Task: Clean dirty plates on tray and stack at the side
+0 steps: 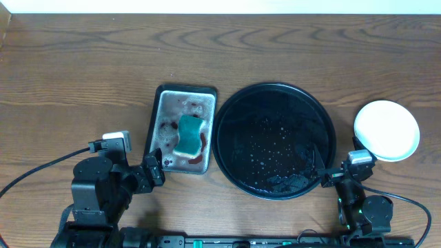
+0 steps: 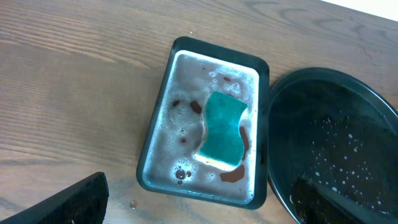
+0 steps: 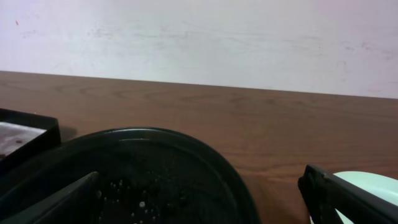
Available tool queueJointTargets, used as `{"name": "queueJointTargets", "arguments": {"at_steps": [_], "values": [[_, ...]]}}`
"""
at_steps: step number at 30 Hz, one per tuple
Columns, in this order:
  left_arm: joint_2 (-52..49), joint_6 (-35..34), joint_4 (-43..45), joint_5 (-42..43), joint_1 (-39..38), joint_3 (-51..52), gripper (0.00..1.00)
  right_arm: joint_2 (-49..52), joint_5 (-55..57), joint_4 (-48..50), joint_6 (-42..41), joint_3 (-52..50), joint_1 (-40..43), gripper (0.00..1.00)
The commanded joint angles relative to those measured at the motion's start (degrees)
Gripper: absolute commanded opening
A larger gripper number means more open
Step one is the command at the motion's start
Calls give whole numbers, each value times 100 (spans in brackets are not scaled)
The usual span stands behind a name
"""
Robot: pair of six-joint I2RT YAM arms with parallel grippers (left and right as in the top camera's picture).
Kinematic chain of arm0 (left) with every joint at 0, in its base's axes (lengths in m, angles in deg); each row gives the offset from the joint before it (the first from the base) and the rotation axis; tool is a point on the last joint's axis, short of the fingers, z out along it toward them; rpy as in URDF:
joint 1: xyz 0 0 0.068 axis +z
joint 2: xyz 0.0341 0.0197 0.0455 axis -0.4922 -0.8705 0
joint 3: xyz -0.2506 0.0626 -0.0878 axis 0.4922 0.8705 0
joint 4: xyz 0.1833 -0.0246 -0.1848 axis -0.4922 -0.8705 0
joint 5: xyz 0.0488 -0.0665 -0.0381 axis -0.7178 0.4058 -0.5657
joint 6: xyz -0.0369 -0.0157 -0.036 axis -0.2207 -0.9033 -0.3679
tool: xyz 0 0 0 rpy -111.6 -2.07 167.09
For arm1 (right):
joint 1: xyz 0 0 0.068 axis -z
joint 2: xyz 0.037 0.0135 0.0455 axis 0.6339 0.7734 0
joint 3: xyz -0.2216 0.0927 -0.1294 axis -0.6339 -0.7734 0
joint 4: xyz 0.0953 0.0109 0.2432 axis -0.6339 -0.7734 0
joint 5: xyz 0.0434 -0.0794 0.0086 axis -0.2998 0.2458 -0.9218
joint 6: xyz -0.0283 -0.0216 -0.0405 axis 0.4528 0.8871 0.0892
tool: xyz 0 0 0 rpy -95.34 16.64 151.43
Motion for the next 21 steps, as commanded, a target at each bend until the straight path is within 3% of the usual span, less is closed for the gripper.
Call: {"name": "queueJointTargets", "arguments": {"at_steps": [1,11,17,21], "values": [[9,76,7,11,13,66,94,-42,37,-22,0,-7,-35,99],[798,79,87,-243,417,645,94,-42,37,-22,0,-7,-35,99],[1965,72,1034,-190,619,2022,94,-42,37,-22,0,-7,-35,99],[2597,-46,2264,-184,619,2929,94,-42,37,-22,0,-7,-35,99]]}}
